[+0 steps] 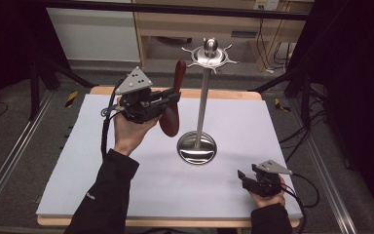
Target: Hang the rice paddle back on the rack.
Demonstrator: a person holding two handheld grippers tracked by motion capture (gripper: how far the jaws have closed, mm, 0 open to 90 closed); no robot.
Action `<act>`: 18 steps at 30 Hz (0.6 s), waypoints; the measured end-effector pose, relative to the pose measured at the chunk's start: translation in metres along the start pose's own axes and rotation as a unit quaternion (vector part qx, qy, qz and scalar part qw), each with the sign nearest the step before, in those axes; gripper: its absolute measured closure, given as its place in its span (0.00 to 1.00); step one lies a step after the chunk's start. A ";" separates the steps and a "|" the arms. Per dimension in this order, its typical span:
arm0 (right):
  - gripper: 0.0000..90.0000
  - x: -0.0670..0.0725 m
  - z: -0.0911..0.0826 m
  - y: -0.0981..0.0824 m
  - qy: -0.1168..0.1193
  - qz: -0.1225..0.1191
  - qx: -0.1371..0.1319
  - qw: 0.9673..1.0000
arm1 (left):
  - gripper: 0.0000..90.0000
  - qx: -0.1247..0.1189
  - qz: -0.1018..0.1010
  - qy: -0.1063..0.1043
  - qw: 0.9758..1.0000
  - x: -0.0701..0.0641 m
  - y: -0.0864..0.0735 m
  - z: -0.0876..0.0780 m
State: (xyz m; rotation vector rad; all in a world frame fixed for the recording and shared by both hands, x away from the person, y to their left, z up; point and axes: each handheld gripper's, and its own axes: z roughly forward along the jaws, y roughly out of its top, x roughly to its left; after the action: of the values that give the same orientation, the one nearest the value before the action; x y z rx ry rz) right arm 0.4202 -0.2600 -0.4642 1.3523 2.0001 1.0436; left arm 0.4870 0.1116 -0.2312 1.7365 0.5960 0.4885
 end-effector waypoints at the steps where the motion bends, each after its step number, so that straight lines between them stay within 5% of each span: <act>1: 0.43 0.000 0.000 0.000 0.001 0.000 0.000 1.000 | 0.87 0.001 0.000 0.000 1.000 0.000 0.000 0.001; 18: 0.43 0.000 0.000 0.000 0.002 0.003 0.000 1.000 | 0.87 0.009 0.002 0.008 1.000 0.001 0.002 0.007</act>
State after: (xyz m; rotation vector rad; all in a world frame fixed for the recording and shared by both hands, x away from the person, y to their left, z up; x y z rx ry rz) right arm 0.4200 -0.2601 -0.4636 1.3572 2.0010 1.0504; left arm 0.4925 0.1062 -0.2306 1.7520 0.6103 0.5005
